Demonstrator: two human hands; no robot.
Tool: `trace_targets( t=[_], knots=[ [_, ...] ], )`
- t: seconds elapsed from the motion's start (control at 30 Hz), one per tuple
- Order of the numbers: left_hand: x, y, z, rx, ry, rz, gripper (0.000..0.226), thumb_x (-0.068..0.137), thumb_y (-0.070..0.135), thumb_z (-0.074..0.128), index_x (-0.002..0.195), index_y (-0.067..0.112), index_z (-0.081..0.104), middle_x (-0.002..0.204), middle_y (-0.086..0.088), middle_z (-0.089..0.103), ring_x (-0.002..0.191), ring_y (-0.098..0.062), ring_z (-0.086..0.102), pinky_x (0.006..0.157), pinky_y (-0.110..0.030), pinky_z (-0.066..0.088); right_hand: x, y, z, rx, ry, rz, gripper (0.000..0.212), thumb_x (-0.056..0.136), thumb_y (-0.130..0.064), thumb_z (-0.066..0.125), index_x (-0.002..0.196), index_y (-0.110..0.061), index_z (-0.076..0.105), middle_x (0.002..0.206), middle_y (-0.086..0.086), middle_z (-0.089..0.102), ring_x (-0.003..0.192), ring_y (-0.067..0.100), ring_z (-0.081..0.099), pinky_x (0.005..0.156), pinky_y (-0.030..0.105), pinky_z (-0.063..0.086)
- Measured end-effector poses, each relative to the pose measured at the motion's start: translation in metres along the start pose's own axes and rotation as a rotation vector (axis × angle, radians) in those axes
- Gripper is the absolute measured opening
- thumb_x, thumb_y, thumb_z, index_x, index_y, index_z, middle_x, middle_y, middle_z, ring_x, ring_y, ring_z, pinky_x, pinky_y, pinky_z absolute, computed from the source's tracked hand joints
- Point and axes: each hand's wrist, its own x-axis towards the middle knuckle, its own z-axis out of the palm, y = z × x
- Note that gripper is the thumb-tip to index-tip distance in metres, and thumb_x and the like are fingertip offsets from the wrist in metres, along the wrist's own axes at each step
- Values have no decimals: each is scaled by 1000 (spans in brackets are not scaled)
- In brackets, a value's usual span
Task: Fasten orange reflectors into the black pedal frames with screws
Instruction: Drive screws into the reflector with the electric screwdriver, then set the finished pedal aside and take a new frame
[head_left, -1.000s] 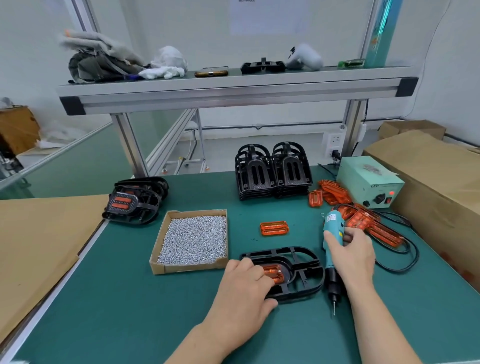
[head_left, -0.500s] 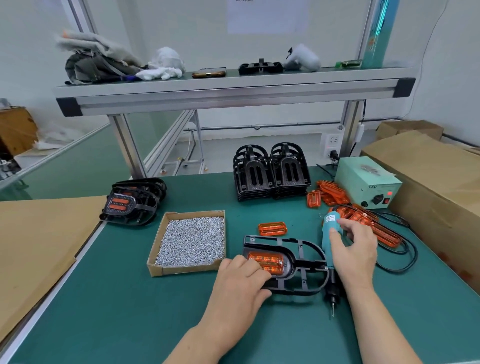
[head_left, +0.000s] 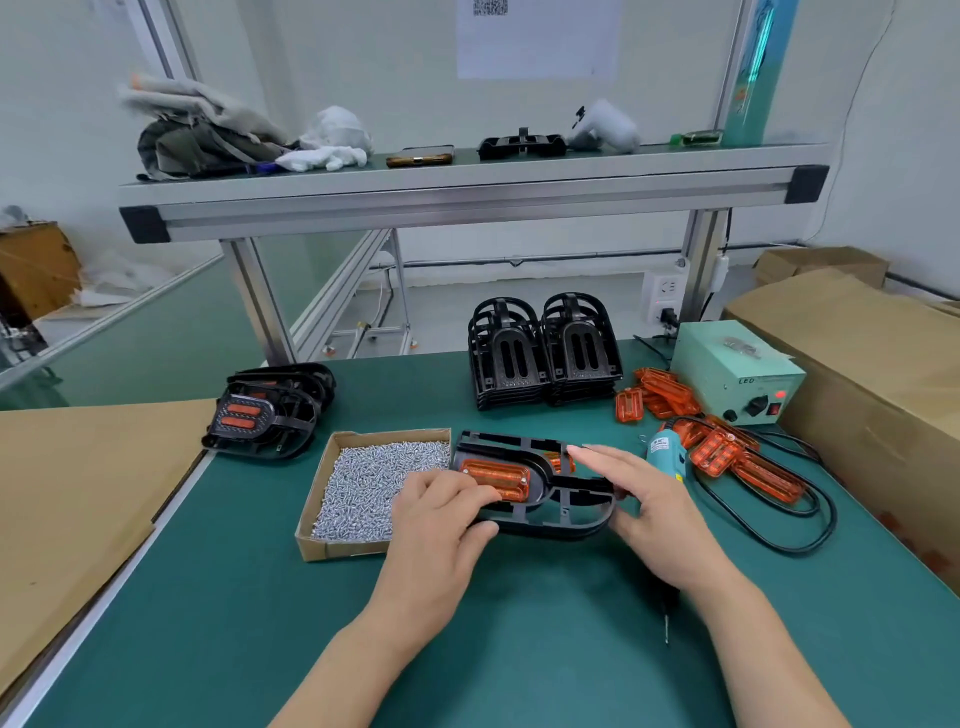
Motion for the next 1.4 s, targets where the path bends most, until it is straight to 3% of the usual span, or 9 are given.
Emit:
trace_targets(
  t=[0.13, 0.23, 0.4, 0.53, 0.63, 0.8, 1.07, 1.3, 1.4],
  knots=[
    [7, -4, -5, -157, 0, -89, 25, 92, 10, 67, 114, 21, 70, 110, 17, 53, 113, -11, 44, 100, -14, 29, -1, -4, 5, -48, 114, -72, 66, 80, 14, 72, 136, -23, 65, 140, -15, 58, 132, -7, 48, 111, 9, 30],
    [16, -10, -11, -350, 73, -216, 30, 95, 8, 62, 116, 29, 68, 116, 14, 58, 114, -2, 52, 97, -14, 39, 2, -5, 7, -72, 140, -103, 37, 80, 11, 75, 106, -16, 75, 104, -12, 71, 99, 2, 65, 91, 12, 46],
    [17, -14, -9, -513, 221, -384, 51, 95, 14, 62, 135, 42, 45, 127, 15, 50, 116, 11, 50, 88, -15, 45, 9, -12, 12, -24, 88, 232, 12, 92, -5, 61, 83, -11, 65, 66, -1, 70, 63, 12, 71, 67, 36, 59],
    [9, -14, -1, -99, 325, -170, 57, 87, 25, 74, 139, 20, 49, 133, 8, 47, 127, -5, 41, 109, -21, 31, 16, -25, 20, 148, 152, 422, 14, 92, -6, 53, 84, -11, 63, 65, 5, 68, 55, 16, 72, 60, 40, 62],
    [9, -10, 5, 178, 177, 40, 63, 75, 37, 79, 132, 19, 60, 134, 6, 55, 130, -18, 41, 111, -36, 27, 17, -29, 19, 175, 190, 475, 15, 95, -8, 53, 88, -10, 65, 62, 5, 68, 53, 18, 72, 59, 41, 62],
    [14, -2, 14, 268, 2, 108, 78, 65, 38, 88, 136, 22, 59, 140, 7, 55, 134, -20, 39, 110, -38, 23, 18, -32, 16, 219, 289, 460, 17, 97, -10, 55, 83, -10, 65, 58, 2, 67, 52, 18, 71, 51, 30, 57],
    [19, -9, 11, 331, 236, 276, 20, 73, 8, 83, 82, 15, 66, 98, -1, 62, 93, -23, 53, 84, -33, 37, 22, -48, 41, 510, 197, 518, 20, 98, -6, 56, 84, -11, 69, 58, 4, 66, 48, 18, 63, 43, 22, 46],
    [17, -37, -11, 362, 189, 208, 21, 73, -6, 79, 81, 10, 69, 77, -2, 59, 69, -25, 54, 63, -38, 43, 32, -61, 73, 861, 174, 608, 30, 103, -40, 53, 105, -11, 62, 71, 7, 69, 59, 20, 66, 49, 25, 50],
    [21, -56, -27, 356, 225, 115, 15, 74, -9, 75, 78, 5, 69, 74, -7, 58, 65, -28, 54, 59, -42, 45, 30, -53, 90, 716, 150, 678, 29, 105, -41, 48, 102, -16, 62, 78, 9, 70, 61, 18, 66, 53, 28, 49]
  ],
)
